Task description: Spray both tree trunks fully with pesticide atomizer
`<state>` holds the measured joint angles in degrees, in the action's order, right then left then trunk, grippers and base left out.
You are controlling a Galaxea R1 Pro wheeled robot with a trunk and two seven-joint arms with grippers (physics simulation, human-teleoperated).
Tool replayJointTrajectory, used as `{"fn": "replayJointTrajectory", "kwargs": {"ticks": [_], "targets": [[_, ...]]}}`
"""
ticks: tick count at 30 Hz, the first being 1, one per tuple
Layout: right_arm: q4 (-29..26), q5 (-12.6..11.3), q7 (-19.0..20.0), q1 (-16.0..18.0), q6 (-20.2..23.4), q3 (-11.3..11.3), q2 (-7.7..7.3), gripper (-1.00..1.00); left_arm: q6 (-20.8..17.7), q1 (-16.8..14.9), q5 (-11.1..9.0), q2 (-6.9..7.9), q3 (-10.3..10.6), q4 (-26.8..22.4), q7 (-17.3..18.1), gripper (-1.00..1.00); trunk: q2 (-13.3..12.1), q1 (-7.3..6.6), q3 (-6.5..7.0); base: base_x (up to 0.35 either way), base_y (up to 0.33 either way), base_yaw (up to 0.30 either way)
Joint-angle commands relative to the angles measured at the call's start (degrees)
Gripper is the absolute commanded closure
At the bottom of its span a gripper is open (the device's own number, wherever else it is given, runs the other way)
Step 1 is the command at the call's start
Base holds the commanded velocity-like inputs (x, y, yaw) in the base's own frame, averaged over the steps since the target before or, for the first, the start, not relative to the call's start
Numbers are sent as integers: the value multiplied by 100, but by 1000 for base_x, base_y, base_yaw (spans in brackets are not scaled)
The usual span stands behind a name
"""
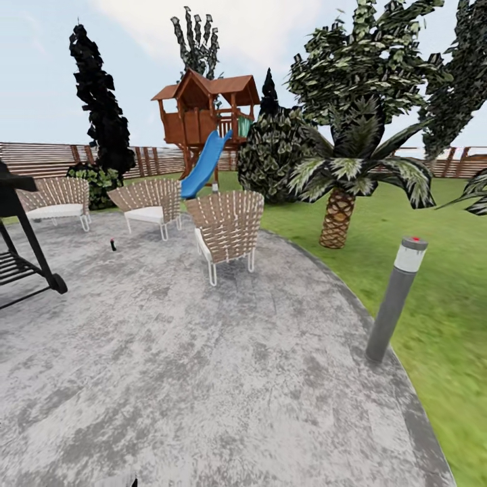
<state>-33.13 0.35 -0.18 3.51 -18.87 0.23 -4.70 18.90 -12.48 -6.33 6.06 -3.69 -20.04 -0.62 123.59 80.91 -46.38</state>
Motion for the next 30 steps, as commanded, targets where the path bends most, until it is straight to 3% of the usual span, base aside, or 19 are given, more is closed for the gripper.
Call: {"fn": "replayJointTrajectory", "kwargs": {"ticks": [1,13,30], "targets": [[0,0,0,0,0,-1,2,-100,0,0,0,0,0,0,0,-100,0,0,-8,340,0,153],[0,0,0,0,3,0,4,-100,0,0,0,0,0,0,0,-100,0,0,-98,299,0,159],[0,0,0,0,1,0,4,-100,0,0,-8,0,0,-9,0,-100,0,0,-226,37,0,162]]}}
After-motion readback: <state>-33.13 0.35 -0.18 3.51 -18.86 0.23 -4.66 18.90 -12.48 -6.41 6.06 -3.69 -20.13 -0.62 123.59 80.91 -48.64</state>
